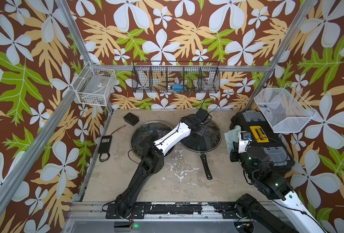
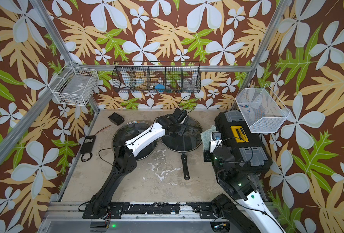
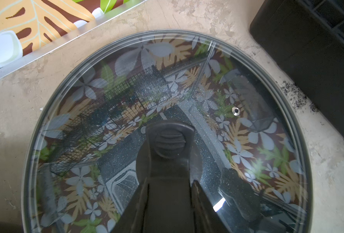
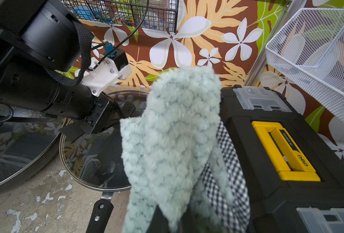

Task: Wipe the pot lid with a cloth
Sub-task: Pick up the pot lid from the cooking pot.

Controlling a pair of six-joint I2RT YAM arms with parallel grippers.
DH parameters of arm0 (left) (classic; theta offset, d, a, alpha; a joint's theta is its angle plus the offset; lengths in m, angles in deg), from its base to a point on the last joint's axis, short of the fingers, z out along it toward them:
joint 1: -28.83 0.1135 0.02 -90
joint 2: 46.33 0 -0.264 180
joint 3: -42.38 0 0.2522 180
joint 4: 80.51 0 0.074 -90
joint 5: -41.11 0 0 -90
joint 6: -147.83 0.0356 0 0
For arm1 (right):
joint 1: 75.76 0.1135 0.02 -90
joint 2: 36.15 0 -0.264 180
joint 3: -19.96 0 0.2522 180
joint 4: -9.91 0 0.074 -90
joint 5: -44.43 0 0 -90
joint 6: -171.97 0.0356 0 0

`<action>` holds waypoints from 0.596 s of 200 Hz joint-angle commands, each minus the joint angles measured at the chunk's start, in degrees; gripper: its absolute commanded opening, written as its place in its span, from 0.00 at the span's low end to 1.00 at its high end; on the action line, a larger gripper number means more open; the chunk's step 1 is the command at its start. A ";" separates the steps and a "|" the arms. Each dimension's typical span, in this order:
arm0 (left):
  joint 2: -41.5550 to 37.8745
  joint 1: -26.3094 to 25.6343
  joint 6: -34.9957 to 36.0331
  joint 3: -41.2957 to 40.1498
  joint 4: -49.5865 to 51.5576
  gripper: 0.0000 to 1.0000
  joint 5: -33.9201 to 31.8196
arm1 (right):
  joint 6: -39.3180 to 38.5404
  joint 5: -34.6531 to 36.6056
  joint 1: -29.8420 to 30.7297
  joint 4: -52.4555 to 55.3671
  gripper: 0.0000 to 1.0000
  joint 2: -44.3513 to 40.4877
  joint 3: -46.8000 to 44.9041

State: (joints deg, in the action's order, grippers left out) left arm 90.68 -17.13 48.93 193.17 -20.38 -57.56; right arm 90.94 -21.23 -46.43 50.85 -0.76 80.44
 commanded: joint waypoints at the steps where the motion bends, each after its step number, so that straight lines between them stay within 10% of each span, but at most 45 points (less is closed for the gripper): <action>1: -2.88 0.08 2.37 -1.75 1.53 0.27 -0.80 | 0.61 0.17 0.08 -1.30 0.00 -0.27 0.06; 119: -6.88 0.08 4.58 -8.65 0.96 0.29 3.47 | 0.72 -0.52 0.05 -1.87 0.00 0.11 -0.08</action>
State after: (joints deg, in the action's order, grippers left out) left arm 83.10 -17.15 53.69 183.51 -17.74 -56.31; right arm 90.96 -21.78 -46.43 50.66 -0.62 80.44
